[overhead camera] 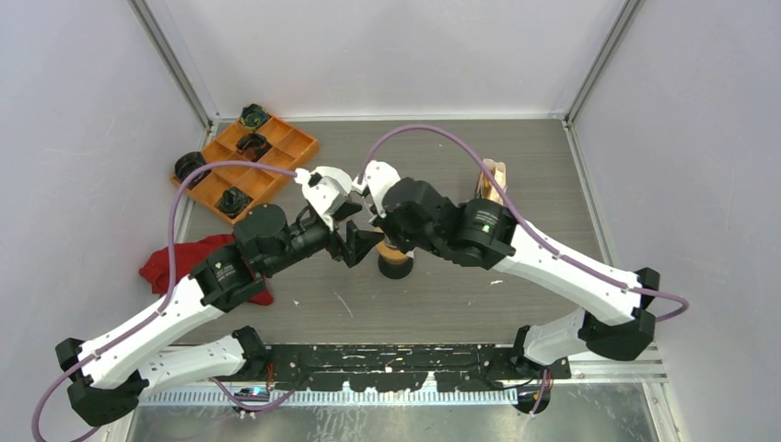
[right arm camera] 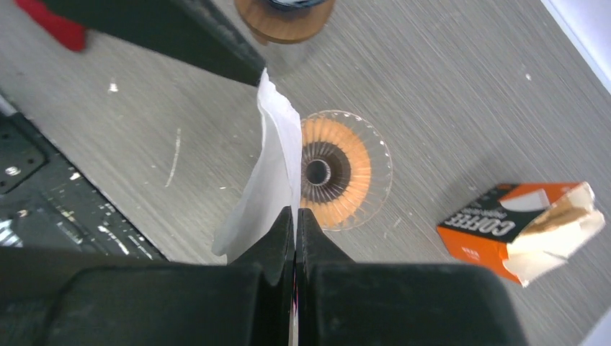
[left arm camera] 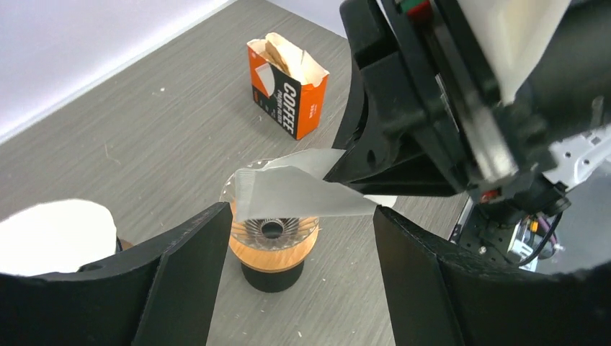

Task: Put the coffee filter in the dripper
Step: Place the coffee filter in the coffee dripper.

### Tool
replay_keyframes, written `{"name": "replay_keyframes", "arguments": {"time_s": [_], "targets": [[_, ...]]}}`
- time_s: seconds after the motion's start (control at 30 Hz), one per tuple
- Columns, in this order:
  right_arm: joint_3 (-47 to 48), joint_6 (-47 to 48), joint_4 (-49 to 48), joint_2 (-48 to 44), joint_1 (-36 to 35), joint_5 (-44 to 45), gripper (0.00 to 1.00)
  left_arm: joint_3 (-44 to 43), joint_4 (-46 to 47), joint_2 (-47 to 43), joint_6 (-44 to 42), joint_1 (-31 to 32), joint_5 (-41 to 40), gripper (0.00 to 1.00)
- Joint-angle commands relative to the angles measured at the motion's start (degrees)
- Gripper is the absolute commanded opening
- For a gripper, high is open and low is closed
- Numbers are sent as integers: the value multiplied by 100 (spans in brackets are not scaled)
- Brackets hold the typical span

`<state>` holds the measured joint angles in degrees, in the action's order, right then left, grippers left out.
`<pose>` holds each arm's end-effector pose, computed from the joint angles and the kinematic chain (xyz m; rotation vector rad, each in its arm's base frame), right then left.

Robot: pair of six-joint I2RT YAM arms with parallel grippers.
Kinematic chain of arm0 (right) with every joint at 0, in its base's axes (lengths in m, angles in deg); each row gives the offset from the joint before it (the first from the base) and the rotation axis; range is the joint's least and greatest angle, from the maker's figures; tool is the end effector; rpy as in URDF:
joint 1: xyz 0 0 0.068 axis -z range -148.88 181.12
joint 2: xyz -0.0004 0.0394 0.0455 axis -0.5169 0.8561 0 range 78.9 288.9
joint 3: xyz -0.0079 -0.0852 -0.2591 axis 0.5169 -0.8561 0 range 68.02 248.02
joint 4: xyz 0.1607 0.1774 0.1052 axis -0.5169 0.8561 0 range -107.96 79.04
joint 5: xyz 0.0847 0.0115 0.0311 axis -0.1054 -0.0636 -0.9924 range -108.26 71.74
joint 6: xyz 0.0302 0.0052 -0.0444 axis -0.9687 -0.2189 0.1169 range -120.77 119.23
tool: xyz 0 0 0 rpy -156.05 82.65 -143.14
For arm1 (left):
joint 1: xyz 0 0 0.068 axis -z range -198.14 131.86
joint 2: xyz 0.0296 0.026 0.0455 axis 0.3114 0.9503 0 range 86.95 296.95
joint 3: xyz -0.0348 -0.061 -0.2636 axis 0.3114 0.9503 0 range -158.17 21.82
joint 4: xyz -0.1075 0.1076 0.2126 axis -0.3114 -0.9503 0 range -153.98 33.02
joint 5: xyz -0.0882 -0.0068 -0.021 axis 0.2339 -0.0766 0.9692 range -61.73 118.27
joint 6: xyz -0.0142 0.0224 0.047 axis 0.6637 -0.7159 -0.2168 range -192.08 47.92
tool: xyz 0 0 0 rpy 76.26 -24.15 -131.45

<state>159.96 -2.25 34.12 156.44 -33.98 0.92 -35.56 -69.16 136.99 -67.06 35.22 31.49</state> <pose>0.1246 0.2405 0.4246 -1.0012 1.9592 0.2816 0.1147 -0.1577 0.3974 0.7450 1.5512 -0.8132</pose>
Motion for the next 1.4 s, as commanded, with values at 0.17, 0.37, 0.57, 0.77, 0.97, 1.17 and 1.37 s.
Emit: {"name": "replay_keyframes", "arguments": {"time_s": [0.17, 0.37, 0.57, 0.77, 0.97, 1.17, 1.37], "targets": [[892, -1369, 956, 534, -411, 2139, 1, 403, 783, -384, 1585, 154, -1193, 75], [1372, -2033, 1437, 849, -543, 2610, 1, 515, 886, -366, 2297, 197, -1367, 76], [2015, -2735, 2280, 1248, -605, 3045, 1, 786, 1360, -431, 2940, 276, -1602, 77], [2213, -3028, 2537, 1373, -617, 3109, 1, 867, 1665, -310, 3249, 439, -1800, 77], [2364, -3100, 2694, 1505, -618, 3107, 1, 765, 1720, -148, 3185, 781, -2353, 77], [2373, -3111, 2712, 1519, -615, 3088, 1, 753, 1895, -19, 3110, 1150, -2826, 77], [2399, -3083, 2667, 1532, -613, 2969, 1, 760, 1983, 116, 2961, 1390, -3452, 77]]}}
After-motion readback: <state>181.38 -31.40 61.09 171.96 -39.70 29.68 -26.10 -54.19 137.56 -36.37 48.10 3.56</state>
